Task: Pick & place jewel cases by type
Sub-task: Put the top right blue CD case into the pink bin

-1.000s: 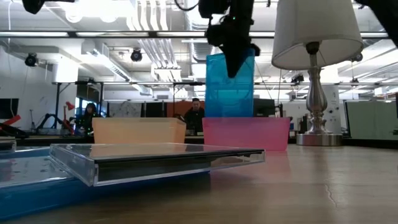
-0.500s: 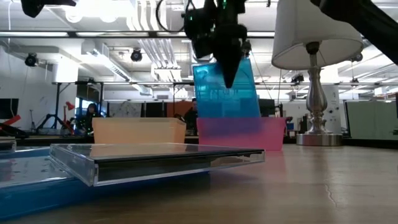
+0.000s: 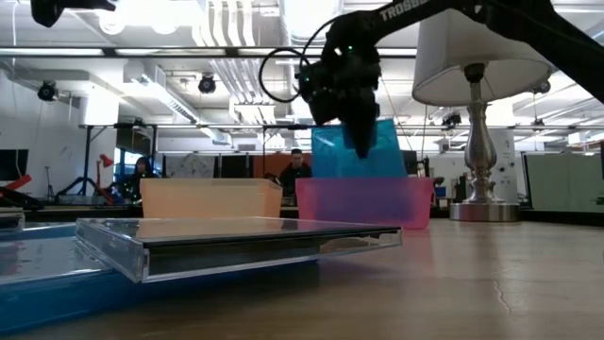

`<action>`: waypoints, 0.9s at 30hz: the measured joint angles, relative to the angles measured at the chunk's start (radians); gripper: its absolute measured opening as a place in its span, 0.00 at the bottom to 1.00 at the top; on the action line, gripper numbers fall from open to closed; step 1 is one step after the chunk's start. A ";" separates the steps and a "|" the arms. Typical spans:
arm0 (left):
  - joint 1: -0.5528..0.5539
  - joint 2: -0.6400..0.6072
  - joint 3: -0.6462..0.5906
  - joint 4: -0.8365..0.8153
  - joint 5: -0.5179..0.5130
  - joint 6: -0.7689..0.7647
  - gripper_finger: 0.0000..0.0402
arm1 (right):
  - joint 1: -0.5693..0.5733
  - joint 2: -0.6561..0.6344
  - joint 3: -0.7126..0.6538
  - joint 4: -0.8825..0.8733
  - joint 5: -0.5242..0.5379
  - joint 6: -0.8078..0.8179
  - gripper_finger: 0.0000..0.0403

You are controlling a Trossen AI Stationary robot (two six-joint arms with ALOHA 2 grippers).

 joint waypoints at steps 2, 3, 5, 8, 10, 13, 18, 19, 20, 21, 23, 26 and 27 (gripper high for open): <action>0.000 0.000 0.000 0.000 -0.016 0.000 0.22 | -0.008 -0.001 -0.010 0.034 0.006 0.021 0.03; 0.000 0.000 0.000 0.000 -0.021 0.000 0.22 | -0.012 -0.001 -0.013 0.044 0.005 0.029 0.03; 0.000 0.000 0.000 0.000 -0.025 0.000 0.22 | -0.021 -0.002 -0.016 0.053 0.015 0.044 0.04; 0.000 0.000 0.000 0.000 -0.035 -0.001 0.22 | -0.025 -0.004 -0.015 0.066 0.108 0.068 0.10; 0.000 0.000 0.000 0.000 -0.046 -0.001 0.22 | -0.023 -0.005 -0.014 0.071 0.163 0.070 0.18; 0.000 0.000 0.000 0.000 -0.060 -0.001 0.22 | -0.023 -0.002 -0.011 0.088 0.203 0.067 0.31; 0.000 0.000 0.000 0.000 -0.071 -0.001 0.22 | -0.006 0.001 0.019 0.110 0.406 0.034 0.51; 0.000 0.000 0.000 0.000 -0.071 -0.001 0.22 | -0.002 0.001 0.029 0.107 0.446 0.028 0.55; 0.000 0.000 0.000 0.000 -0.071 -0.001 0.22 | 0.000 0.001 0.039 0.106 0.480 0.025 0.58; 0.000 0.000 0.000 0.000 -0.072 -0.001 0.22 | 0.003 0.001 0.049 0.105 0.513 0.024 0.61; 0.000 0.000 0.000 0.000 -0.071 -0.001 0.22 | 0.006 -0.003 0.071 0.105 0.544 0.039 0.66; 0.000 0.000 0.000 0.000 -0.072 -0.001 0.22 | 0.008 -0.009 0.091 0.097 0.487 0.100 0.73; 0.000 0.000 0.000 0.000 -0.071 -0.001 0.22 | 0.008 -0.007 0.088 0.096 0.436 0.103 0.75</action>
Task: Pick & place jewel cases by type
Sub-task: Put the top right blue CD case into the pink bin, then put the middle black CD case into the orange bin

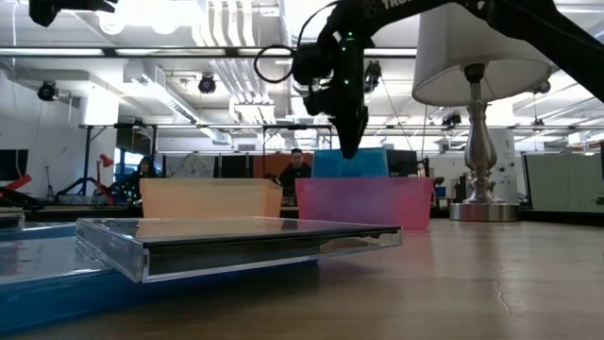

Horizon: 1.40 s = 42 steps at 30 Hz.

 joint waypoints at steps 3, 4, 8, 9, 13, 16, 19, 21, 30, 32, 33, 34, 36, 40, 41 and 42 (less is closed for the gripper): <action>0.000 0.000 0.000 0.000 0.001 0.002 0.22 | 0.011 0.009 -0.034 0.005 -0.020 -0.018 0.79; 0.000 0.000 0.000 0.000 0.002 0.002 0.22 | 0.018 0.011 -0.042 0.009 -0.005 -0.023 0.80; 0.000 0.000 0.000 0.000 0.005 0.002 0.22 | 0.051 0.005 -0.045 0.024 0.153 -0.008 0.82; 0.000 0.000 0.000 0.000 0.006 0.002 0.22 | 0.058 0.002 -0.041 0.028 0.203 -0.006 0.82; 0.000 0.000 0.000 -0.004 0.025 0.006 0.22 | 0.086 -0.033 -0.010 0.036 0.204 0.082 0.81; 0.000 0.000 0.000 -0.027 0.051 0.006 0.22 | 0.110 -0.078 -0.001 0.034 0.003 0.241 0.81; 0.000 0.000 -0.007 -0.046 0.110 0.006 0.22 | 0.168 -0.100 -0.006 0.042 -0.136 0.390 0.81; 0.000 0.000 -0.027 -0.047 0.169 0.011 0.22 | 0.221 -0.100 -0.010 0.044 -0.233 0.467 0.81; 0.000 0.001 -0.198 0.036 0.402 0.075 0.22 | 0.472 -0.100 -0.091 0.149 -0.335 0.853 0.81; 0.000 0.001 -0.242 0.095 0.467 0.105 0.22 | 0.518 -0.100 -0.123 0.206 -0.354 0.970 0.81; 0.000 0.003 -0.265 0.125 0.503 0.115 0.22 | 0.542 -0.100 -0.142 0.240 -0.365 1.032 0.81; 0.000 0.006 -0.287 0.152 0.537 0.120 0.22 | 0.564 -0.100 -0.163 0.284 -0.375 1.092 0.81; 0.000 0.015 -0.327 0.192 0.615 0.115 0.22 | 0.610 -0.100 -0.202 0.358 -0.386 1.194 0.81; 0.000 0.037 -0.402 0.257 0.752 0.053 0.22 | 0.691 -0.100 -0.288 0.468 -0.386 1.356 0.81; -0.002 0.043 -0.422 0.274 0.766 0.034 0.22 | 0.707 -0.100 -0.311 0.486 -0.383 1.388 0.81; -0.006 0.049 -0.445 0.297 0.772 0.015 0.22 | 0.722 -0.100 -0.333 0.496 -0.374 1.417 0.81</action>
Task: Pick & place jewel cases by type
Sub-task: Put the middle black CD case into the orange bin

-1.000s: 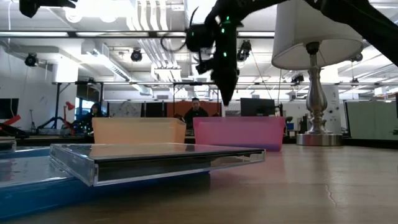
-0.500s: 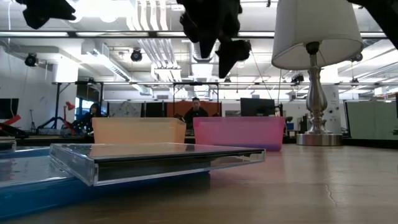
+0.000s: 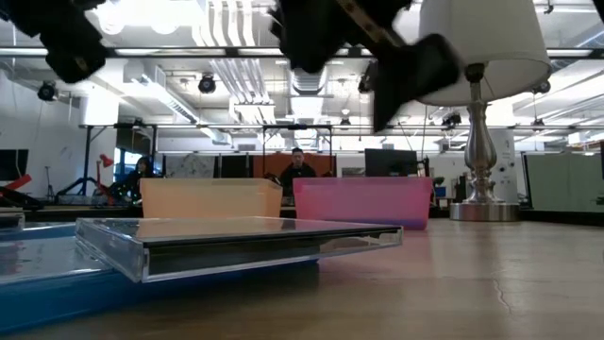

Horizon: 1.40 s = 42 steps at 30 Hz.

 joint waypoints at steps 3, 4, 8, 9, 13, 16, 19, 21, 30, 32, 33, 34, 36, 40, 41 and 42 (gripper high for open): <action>-0.017 0.005 -0.076 0.099 0.000 -0.087 0.22 | 0.023 0.000 -0.061 0.028 0.050 0.062 0.81; -0.027 0.006 -0.100 0.145 0.002 -0.128 0.22 | 0.024 0.000 -0.080 0.052 0.065 0.065 0.81; -0.104 0.019 -0.200 0.365 0.014 -0.299 0.22 | 0.023 -0.015 -0.161 0.159 0.105 0.001 0.81; -0.132 0.027 -0.217 0.408 0.002 -0.335 0.22 | 0.019 -0.020 -0.189 0.188 0.104 -0.024 0.81; -0.263 0.089 -0.237 0.485 -0.135 -0.466 0.22 | 0.005 -0.032 -0.319 0.315 0.101 -0.088 0.81; -0.371 0.165 -0.231 0.508 -0.243 -0.542 0.22 | 0.000 -0.054 -0.407 0.465 0.104 -0.111 0.81; -0.452 0.270 -0.204 0.514 -0.328 -0.624 0.22 | -0.001 -0.063 -0.489 0.639 0.102 -0.116 0.81; -0.478 0.354 -0.185 0.515 -0.335 -0.690 0.22 | -0.001 -0.062 -0.531 0.773 0.097 -0.105 0.81; -0.486 0.751 -0.007 0.519 -0.226 -0.714 0.22 | -0.001 -0.061 -0.602 0.915 0.124 -0.080 0.81; -0.475 0.818 0.028 0.519 -0.199 -0.702 0.22 | -0.001 -0.059 -0.601 0.913 0.124 -0.094 0.81; -0.467 0.852 0.044 0.520 -0.186 -0.698 0.22 | -0.001 -0.059 -0.599 0.910 0.124 -0.104 0.81; -0.459 0.884 0.058 0.521 -0.172 -0.697 0.22 | -0.001 -0.059 -0.595 0.907 0.125 -0.107 0.81; -0.443 0.940 0.084 0.517 -0.145 -0.687 0.22 | -0.001 -0.058 -0.592 0.904 0.128 -0.112 0.81; -0.419 1.019 0.155 0.539 -0.106 -0.602 0.22 | 0.000 -0.057 -0.593 0.904 0.137 -0.130 0.81; -0.415 1.037 0.175 0.538 -0.101 -0.582 0.22 | 0.000 -0.057 -0.596 0.906 0.136 -0.134 0.81; -0.412 1.058 0.196 0.540 -0.095 -0.565 0.22 | -0.001 -0.057 -0.601 0.910 0.130 -0.137 0.81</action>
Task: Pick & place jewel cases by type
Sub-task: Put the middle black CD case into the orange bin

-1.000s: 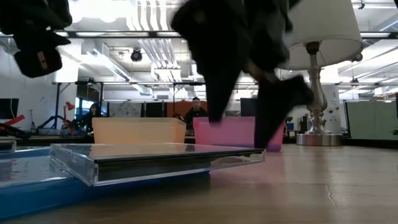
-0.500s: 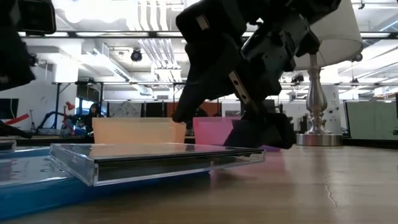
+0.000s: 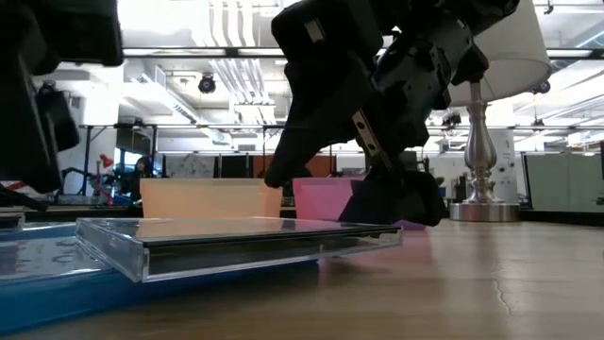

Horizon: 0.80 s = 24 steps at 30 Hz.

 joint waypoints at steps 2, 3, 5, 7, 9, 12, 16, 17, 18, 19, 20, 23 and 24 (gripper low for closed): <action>0.008 0.042 0.032 0.004 0.031 0.029 0.22 | -0.006 0.000 -0.016 0.025 -0.030 -0.001 0.81; 0.014 0.067 0.048 0.005 0.057 0.037 0.22 | -0.008 0.000 -0.028 0.045 -0.046 0.001 0.81; 0.025 0.116 0.076 0.016 0.098 0.047 0.22 | -0.013 0.000 -0.054 0.094 -0.061 0.019 0.81; 0.034 0.162 0.098 0.028 0.102 0.063 0.22 | -0.015 -0.001 -0.079 0.135 -0.071 0.039 0.81; 0.045 0.196 0.119 0.055 0.102 0.068 0.22 | -0.016 -0.002 -0.094 0.157 -0.072 0.051 0.81; 0.066 0.230 0.142 0.064 0.110 0.071 0.22 | -0.016 -0.002 -0.108 0.176 -0.076 0.050 0.81; 0.099 0.240 0.159 0.060 0.122 0.097 0.22 | -0.018 -0.002 -0.122 0.205 -0.078 0.039 0.81; 0.108 0.239 0.160 0.060 0.127 0.103 0.22 | -0.018 -0.002 -0.122 0.205 -0.080 0.034 0.81; 0.116 0.239 0.161 0.058 0.129 0.108 0.22 | -0.020 -0.002 -0.123 0.207 -0.086 0.028 0.81; 0.124 0.239 0.161 0.058 0.129 0.111 0.22 | -0.021 -0.002 -0.123 0.206 -0.101 0.021 0.80; 0.134 0.238 0.161 0.057 0.129 0.113 0.22 | -0.022 -0.002 -0.123 0.205 -0.116 0.012 0.79; 0.158 0.232 0.157 0.051 0.127 0.115 0.22 | -0.025 -0.002 -0.127 0.200 -0.142 -0.005 0.73; 0.165 0.228 0.155 0.049 0.121 0.123 0.22 | -0.026 -0.004 -0.131 0.201 -0.147 -0.005 0.69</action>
